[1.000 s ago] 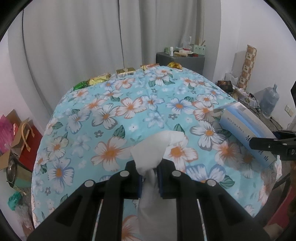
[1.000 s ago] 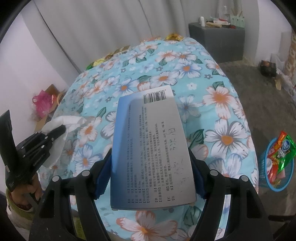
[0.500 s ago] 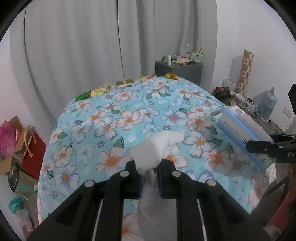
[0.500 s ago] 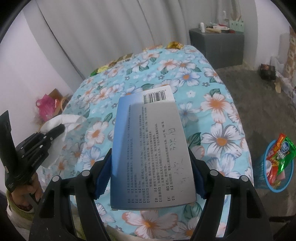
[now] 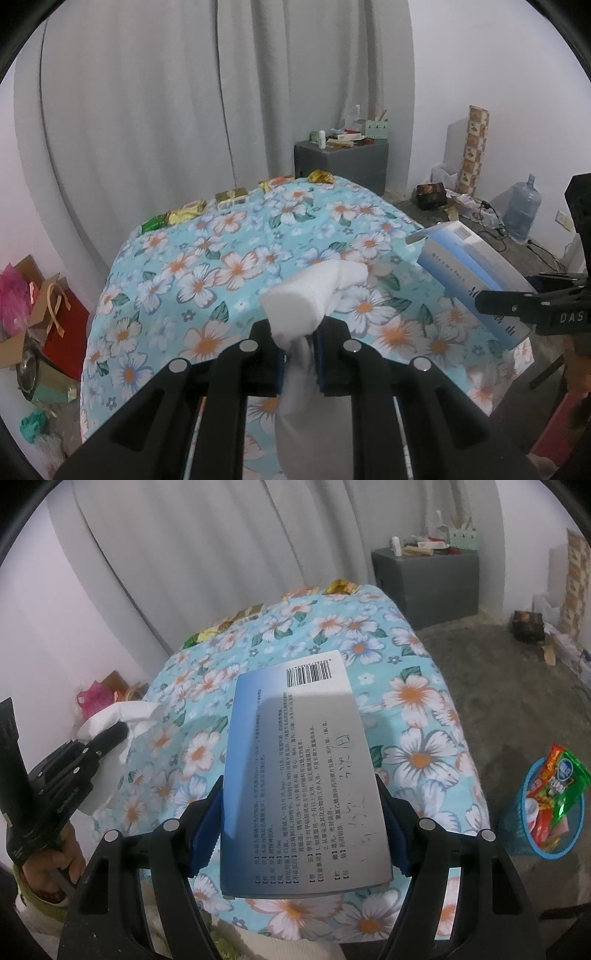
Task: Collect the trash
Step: 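Carry the tissue with left tool while right tool carries tissue box to wastebasket, then open both tools over the blue wastebasket to drop tissue and box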
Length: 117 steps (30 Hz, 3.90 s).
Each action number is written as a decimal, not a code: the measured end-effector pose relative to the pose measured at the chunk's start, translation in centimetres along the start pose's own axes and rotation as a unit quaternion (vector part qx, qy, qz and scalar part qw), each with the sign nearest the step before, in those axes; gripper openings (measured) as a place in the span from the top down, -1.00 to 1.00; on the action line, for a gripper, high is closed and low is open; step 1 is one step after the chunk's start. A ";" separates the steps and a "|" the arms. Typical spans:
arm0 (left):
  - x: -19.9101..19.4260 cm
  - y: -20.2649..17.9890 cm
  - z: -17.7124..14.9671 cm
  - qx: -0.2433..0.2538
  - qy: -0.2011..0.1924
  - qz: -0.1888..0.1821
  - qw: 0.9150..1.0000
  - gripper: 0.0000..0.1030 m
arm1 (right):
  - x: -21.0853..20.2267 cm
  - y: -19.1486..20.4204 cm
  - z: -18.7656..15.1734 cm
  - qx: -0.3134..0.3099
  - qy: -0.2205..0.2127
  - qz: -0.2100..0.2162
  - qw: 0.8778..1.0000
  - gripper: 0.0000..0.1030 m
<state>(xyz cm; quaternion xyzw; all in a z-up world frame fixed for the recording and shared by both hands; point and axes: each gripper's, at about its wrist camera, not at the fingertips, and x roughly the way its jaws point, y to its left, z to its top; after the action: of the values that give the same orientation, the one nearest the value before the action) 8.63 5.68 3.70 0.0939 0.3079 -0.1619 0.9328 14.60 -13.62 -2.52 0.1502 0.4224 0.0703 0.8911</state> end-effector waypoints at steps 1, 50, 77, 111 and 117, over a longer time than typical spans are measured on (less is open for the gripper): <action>-0.1 -0.2 0.1 0.002 -0.002 -0.002 1.000 0.76 | -0.2 -0.1 0.0 0.001 -0.001 0.000 1.000 -0.34; 0.8 -11.8 4.0 0.077 -0.019 -0.120 0.990 0.76 | -4.1 -7.7 -1.6 0.099 -0.050 -0.036 0.993 -0.35; 13.8 -35.8 7.6 0.099 0.175 -0.347 0.916 0.76 | -11.8 -32.1 -6.3 0.379 -0.093 -0.163 0.906 -0.35; 24.1 -47.5 6.8 0.051 0.265 -0.355 0.895 -0.40 | -6.9 -42.3 -10.2 0.480 -0.112 -0.170 0.853 -0.50; 16.4 -40.9 11.0 0.003 0.169 -0.389 0.906 -0.49 | -9.3 -34.7 -4.4 0.342 -0.151 -0.163 0.913 -0.57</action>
<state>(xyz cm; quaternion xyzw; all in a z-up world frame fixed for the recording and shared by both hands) 12.31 -39.38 -0.54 -0.0041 0.4723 -0.4944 0.7297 5.26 -47.85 -9.65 0.3835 0.2997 -0.2478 0.8377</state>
